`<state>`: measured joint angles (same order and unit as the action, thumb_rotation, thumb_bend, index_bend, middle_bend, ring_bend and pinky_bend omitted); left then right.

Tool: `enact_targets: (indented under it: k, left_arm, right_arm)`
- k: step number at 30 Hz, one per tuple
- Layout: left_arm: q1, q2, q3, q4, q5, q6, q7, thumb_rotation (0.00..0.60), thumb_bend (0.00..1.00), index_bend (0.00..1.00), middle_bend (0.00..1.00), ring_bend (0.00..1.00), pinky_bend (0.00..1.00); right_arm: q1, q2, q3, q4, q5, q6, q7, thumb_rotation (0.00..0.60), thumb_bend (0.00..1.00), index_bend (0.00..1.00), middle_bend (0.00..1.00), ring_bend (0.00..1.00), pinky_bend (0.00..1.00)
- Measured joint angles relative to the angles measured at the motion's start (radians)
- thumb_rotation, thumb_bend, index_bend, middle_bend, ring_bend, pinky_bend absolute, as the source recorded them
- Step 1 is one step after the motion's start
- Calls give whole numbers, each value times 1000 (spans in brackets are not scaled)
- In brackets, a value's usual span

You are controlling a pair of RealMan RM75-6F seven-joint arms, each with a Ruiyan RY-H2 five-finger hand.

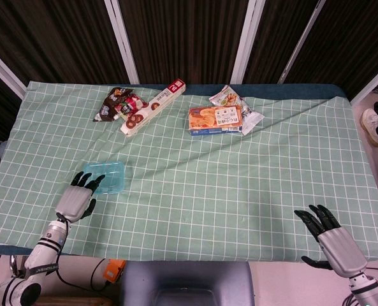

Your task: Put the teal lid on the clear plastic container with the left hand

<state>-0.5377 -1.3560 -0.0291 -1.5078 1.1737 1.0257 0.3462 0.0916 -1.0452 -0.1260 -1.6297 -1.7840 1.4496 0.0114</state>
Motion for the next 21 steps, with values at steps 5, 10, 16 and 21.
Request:
enact_targets:
  k: [5,10,16,21]
  left_arm:
    - [1,-4,3,6,-4,-12,6,600,580,0,271,72,61]
    - [0,-5,4,8,-12,-25,13,600,580,0,275,74,62]
    - [-2,-7,7,13,-25,-44,20,600,580,0,277,74,63]
    - [-2,-9,8,19,-33,-54,23,600,579,0,277,74,64]
  right_arm:
    - [1,-1,0,-1,1,-3,-2,600,185,155,259,0,0]
    - [1,-1,1,-2,4,-4,-4,600,186,155,259,0,0]
    - [1,-2,2,-3,5,-6,-7,600,186,155,260,0,0]
    - [2,-3,2,-4,7,-10,-11,600,185,155,259,0,0]
